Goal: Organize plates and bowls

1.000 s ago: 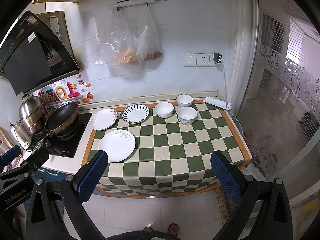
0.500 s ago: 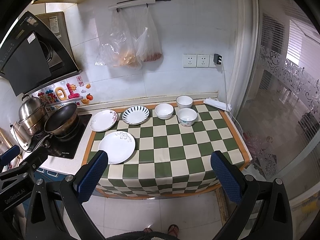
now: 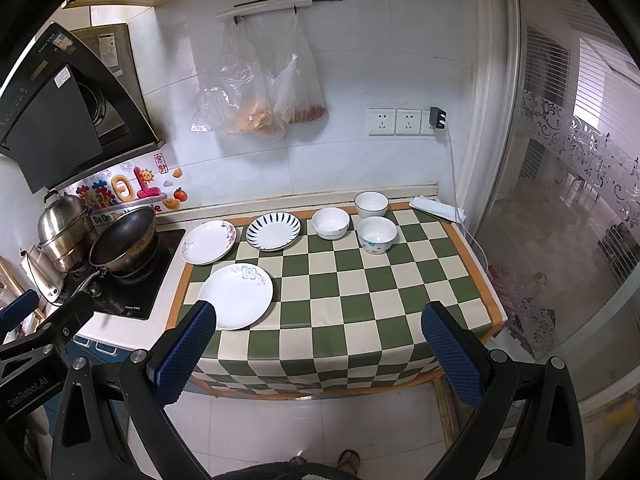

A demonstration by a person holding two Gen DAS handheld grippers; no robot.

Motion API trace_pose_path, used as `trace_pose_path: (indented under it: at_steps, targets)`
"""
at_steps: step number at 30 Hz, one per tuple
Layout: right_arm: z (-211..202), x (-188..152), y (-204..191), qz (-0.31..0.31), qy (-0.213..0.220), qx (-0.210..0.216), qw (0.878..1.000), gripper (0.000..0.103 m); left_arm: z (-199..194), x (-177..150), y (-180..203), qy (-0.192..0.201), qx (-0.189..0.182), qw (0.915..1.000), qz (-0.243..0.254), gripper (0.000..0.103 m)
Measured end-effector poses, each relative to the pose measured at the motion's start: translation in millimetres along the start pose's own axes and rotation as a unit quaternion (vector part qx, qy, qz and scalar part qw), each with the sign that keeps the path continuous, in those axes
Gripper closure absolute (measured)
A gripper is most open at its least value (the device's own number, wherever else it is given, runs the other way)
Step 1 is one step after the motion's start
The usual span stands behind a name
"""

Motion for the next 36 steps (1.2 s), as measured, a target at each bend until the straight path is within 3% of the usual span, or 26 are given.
trace_pose_path:
  at_steps: [8, 11, 15, 19, 24, 31, 36]
  targets:
    - [17, 7, -9, 0.008, -0.003, 0.008, 1.000, 0.000, 7, 5, -3, 0.003, 0.006, 1.0000, 0.002, 0.000]
    - [42, 4, -15, 0.009, 0.003, 0.041, 0.999, 0.000, 40, 18, -16, 0.000, 0.020, 0.9998, 0.009, 0.000]
    - [99, -16, -20, 0.030, -0.044, 0.065, 0.996, 0.000, 96, 10, -36, -0.017, 0.045, 0.9988, 0.010, 0.000]
    - [173, -40, -22, 0.047, -0.097, 0.088, 0.990, 0.000, 170, -9, -52, -0.070, 0.066, 0.9953, 0.006, 0.000]
    - [274, -63, -17, 0.072, -0.160, 0.109, 0.979, 0.000, 261, -41, -60, -0.162, 0.051, 0.9854, -0.015, 0.000]
    - [417, -80, -1, 0.123, -0.243, 0.150, 0.950, 0.001, 379, -69, -45, -0.269, 0.027, 0.9619, -0.042, 0.003]
    - [497, -94, 6, 0.149, -0.302, 0.166, 0.927, 0.007, 444, -91, -29, -0.331, 0.027, 0.9420, -0.047, 0.018]
Point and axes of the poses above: each gripper's, at about its wrist camera, not at the fingertips, and z roughly the way its jaws point, y to its right, x to its top, the point moved 10 cm from there along z, roughly the way its jaws point, and after that the axes turned 12 degrees about x, right-handed, at the moved point
